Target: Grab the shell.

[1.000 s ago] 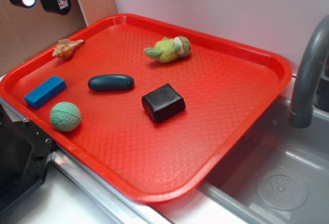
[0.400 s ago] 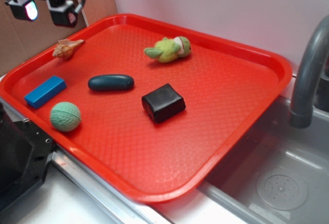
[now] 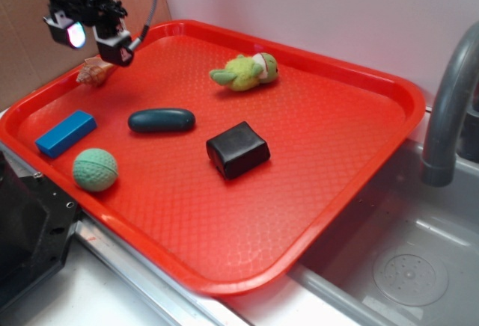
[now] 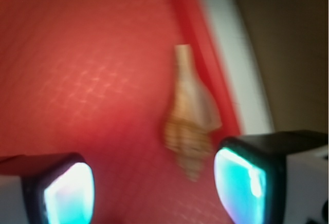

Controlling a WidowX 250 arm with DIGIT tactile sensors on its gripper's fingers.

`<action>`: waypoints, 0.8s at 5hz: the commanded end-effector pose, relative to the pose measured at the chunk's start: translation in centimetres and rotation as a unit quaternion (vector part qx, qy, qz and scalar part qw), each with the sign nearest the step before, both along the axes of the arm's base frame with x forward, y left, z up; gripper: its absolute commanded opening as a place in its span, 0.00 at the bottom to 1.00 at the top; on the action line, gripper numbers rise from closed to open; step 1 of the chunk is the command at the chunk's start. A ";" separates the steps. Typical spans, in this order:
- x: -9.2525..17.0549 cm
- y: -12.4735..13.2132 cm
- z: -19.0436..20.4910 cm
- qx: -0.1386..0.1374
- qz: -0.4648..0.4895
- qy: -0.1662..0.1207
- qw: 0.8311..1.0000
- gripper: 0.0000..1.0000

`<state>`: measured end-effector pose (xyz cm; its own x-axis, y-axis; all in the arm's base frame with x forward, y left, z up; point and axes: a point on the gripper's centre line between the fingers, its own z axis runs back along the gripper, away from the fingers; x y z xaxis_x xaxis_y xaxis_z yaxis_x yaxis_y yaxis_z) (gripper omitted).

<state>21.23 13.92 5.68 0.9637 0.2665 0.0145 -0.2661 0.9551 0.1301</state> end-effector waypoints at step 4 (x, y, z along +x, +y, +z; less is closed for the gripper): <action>-0.3 2.1 -3.0 0.006 -0.040 0.028 0.999 1.00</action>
